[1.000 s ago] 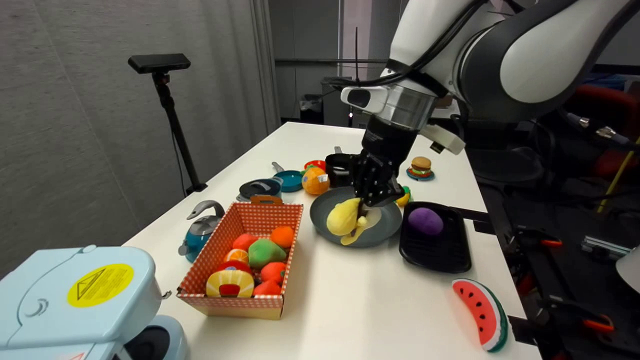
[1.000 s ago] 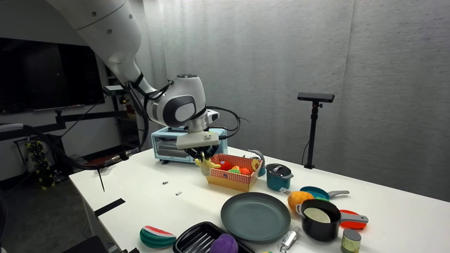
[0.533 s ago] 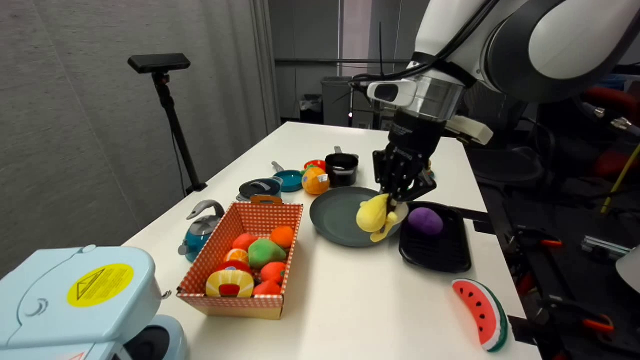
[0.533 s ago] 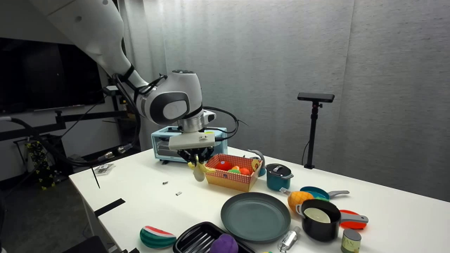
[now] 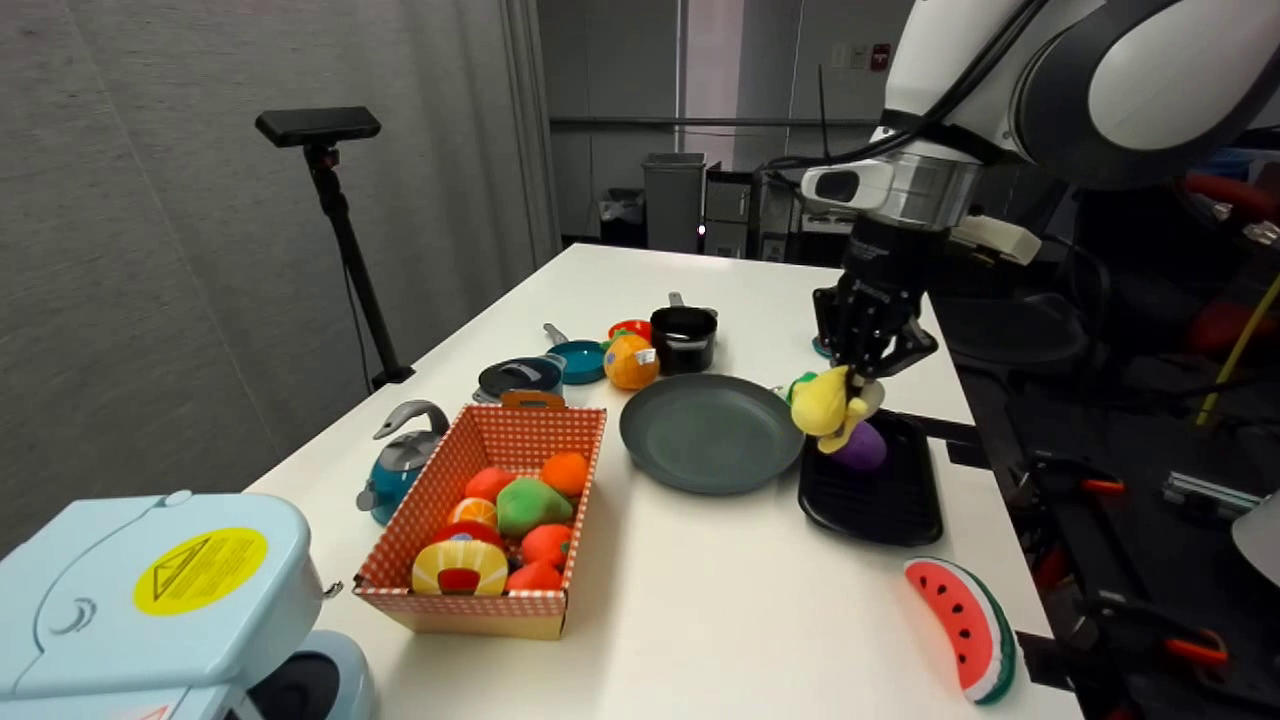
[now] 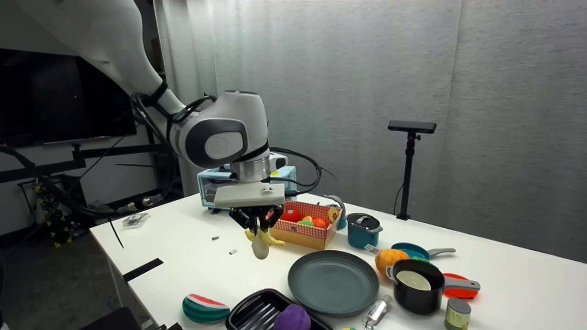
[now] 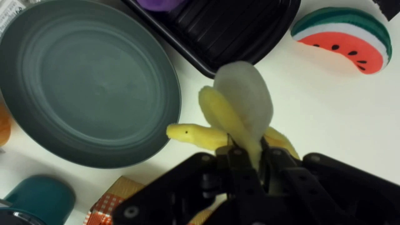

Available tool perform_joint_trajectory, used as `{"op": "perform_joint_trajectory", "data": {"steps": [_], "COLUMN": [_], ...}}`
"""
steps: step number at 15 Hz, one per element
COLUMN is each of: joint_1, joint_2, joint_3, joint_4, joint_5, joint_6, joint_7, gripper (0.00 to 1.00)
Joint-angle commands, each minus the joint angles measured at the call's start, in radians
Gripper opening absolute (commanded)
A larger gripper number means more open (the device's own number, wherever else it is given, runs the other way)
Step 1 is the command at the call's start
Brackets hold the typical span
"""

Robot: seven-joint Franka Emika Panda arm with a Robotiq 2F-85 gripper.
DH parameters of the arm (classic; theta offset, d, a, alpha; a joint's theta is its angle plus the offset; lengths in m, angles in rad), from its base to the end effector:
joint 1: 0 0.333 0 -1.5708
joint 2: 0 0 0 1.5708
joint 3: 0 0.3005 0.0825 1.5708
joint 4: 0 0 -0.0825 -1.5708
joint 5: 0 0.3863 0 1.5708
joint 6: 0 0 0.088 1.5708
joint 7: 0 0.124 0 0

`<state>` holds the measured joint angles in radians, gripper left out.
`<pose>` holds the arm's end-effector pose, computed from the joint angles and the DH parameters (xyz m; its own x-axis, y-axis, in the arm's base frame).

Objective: Put the banana plush toy on the black tray

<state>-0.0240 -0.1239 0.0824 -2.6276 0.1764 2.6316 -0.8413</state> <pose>0.4434 0.0221 0.2681 0.7211 0.6762 0.1508 0.6808 -0.7320 0.0270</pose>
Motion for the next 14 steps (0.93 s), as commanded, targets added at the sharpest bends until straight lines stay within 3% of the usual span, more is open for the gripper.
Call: {"op": "perform_joint_trajectory", "data": {"steps": [1, 6, 7, 14], "joint_1": [0.027, 0.023, 0.017, -0.019], "joint_2": [-0.09, -0.104, -0.062, 0.023], "joint_3": [-0.053, -0.085, -0.092, -0.149], "joint_4": [-0.092, -0.166, -0.123, -0.128], "joint_5": [-0.064, -0.119, -0.13, -0.187], "joint_6": [-0.021, -0.005, -0.013, 0.058], "joint_7": [0.021, 0.046, 0.058, 0.167], "gripper": [0.03, 0.03, 0.03, 0.03]}}
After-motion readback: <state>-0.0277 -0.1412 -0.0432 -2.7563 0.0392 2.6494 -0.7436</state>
